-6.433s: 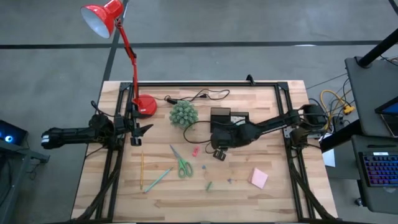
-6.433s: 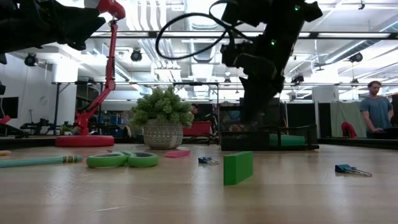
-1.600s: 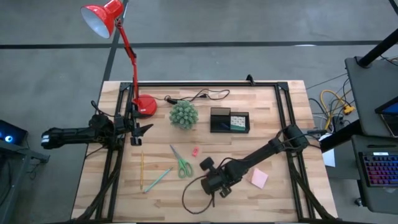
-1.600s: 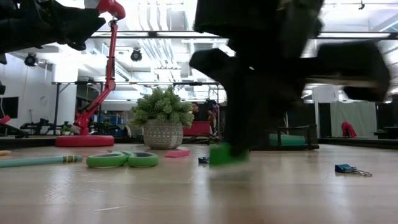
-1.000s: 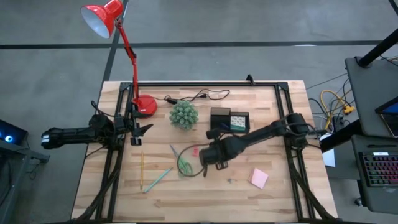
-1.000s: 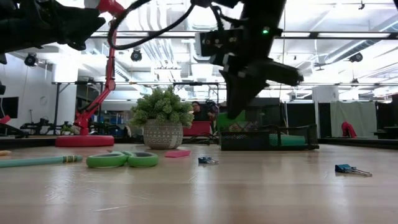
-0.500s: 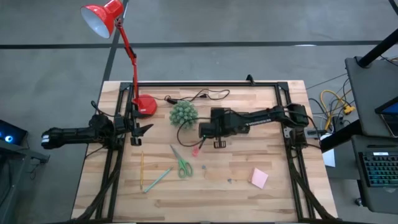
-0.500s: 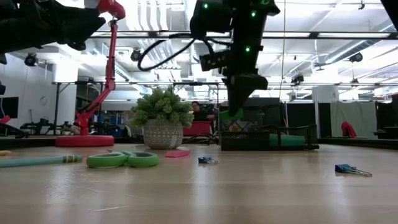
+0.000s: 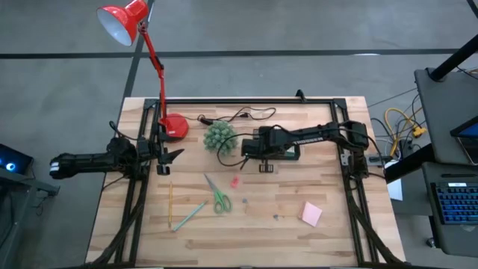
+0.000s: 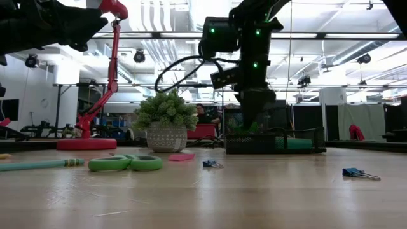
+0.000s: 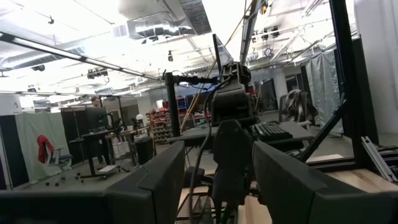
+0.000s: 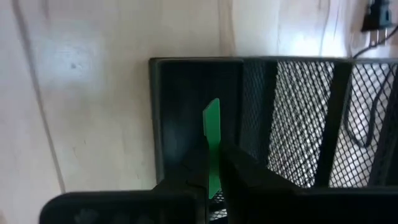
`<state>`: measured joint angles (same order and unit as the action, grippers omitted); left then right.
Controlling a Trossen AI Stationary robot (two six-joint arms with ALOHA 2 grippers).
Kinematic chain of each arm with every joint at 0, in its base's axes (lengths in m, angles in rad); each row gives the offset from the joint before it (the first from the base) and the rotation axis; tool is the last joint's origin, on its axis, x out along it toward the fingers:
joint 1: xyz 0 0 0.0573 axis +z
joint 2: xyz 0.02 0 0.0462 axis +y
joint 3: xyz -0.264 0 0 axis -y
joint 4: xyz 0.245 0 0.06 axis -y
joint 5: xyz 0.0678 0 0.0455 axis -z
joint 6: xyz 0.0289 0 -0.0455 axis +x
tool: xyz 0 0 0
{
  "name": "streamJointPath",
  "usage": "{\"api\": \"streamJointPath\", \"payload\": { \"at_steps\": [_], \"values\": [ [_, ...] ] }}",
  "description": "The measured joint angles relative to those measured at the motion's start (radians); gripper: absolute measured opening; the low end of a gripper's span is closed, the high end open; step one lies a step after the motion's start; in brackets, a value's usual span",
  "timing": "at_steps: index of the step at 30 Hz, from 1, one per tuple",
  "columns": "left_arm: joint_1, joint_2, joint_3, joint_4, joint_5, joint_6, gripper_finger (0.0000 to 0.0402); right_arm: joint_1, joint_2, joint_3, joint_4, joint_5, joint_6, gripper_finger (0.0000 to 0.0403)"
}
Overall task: Pick and place office supplies into organizer
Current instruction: Put the green eraser into the black desk organizer
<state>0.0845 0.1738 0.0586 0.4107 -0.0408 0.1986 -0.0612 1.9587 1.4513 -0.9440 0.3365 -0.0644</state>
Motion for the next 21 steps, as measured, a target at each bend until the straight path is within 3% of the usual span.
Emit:
{"api": "streamJointPath", "payload": {
  "at_steps": [14,21],
  "values": [
    [0.0,0.0,0.0,0.0,0.0,0.0,0.0176,-0.003,0.0,0.0,0.005,0.004,0.041,0.0084],
    [0.0,0.0,0.0,0.0,0.0,0.0,0.0176,-0.003,0.0,0.0,0.005,0.004,0.05,0.01]
  ]
}}
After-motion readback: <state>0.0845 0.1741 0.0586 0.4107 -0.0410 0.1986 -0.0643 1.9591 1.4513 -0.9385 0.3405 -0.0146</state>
